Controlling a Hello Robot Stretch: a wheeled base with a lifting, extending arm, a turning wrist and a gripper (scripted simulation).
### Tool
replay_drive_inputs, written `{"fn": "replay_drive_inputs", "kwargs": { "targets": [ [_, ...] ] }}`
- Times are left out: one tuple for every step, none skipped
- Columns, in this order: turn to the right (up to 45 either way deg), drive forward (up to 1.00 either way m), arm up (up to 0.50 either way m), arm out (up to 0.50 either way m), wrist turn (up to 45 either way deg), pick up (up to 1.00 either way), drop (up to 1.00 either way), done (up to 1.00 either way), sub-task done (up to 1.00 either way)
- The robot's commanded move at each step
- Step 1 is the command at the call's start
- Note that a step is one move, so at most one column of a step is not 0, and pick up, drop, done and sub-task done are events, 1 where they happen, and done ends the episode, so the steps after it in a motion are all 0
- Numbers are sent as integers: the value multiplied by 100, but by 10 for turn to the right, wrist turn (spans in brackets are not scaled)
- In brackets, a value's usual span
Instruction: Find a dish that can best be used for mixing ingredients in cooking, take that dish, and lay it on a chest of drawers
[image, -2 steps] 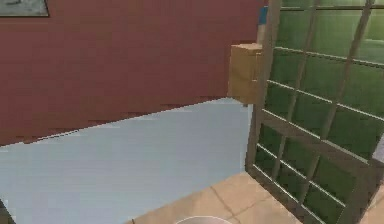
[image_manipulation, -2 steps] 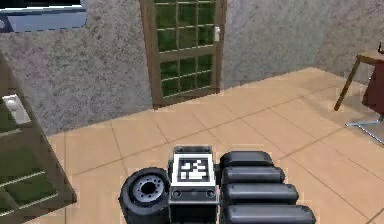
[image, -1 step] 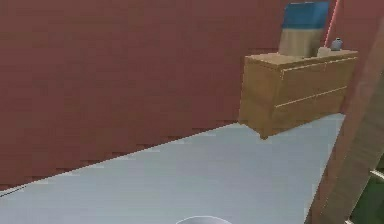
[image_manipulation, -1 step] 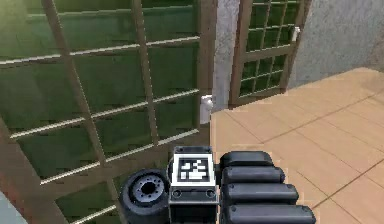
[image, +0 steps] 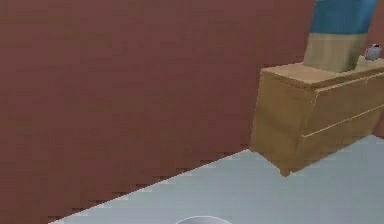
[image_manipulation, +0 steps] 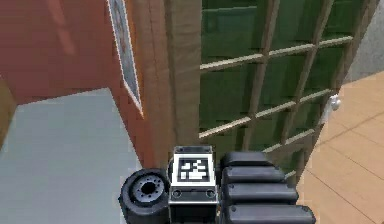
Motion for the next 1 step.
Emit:
{"fn": "replay_drive_inputs", "kwargs": {
  "targets": [
    [150,0,0,0,0,0,0,0,0]
  ]
}}
